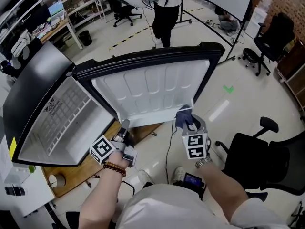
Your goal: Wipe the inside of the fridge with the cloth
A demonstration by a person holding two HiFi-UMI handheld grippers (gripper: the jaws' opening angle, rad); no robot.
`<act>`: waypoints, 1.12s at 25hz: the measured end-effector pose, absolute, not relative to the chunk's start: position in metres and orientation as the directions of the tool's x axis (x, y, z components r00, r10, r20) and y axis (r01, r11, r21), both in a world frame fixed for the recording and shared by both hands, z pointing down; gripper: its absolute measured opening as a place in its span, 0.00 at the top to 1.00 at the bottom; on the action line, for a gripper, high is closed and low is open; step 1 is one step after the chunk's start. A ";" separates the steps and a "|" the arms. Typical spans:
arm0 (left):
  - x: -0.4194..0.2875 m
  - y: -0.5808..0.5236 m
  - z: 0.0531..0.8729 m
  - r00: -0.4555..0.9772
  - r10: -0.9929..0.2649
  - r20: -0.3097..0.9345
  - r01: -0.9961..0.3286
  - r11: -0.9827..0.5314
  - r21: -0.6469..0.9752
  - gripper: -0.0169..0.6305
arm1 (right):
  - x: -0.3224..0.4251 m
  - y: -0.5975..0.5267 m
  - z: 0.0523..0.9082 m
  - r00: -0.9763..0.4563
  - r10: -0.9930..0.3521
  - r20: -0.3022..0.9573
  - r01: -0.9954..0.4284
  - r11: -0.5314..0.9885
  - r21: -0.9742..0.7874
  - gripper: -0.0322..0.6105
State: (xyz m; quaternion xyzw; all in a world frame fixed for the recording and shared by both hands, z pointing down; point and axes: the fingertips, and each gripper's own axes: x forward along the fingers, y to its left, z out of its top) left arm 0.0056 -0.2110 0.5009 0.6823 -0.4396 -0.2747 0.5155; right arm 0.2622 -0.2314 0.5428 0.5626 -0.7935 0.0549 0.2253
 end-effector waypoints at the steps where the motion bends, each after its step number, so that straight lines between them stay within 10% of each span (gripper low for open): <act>1: 0.006 -0.210 0.500 0.461 -0.885 0.069 -0.313 -0.089 0.945 0.92 | 0.263 -0.225 0.543 -0.276 -0.861 0.426 -0.912 0.375 0.167 0.80; 28: 0.004 -0.189 0.569 0.442 -0.885 0.149 -0.370 -0.028 0.929 0.95 | 0.143 -0.158 0.469 -0.611 -0.706 0.358 -0.718 0.685 0.123 0.80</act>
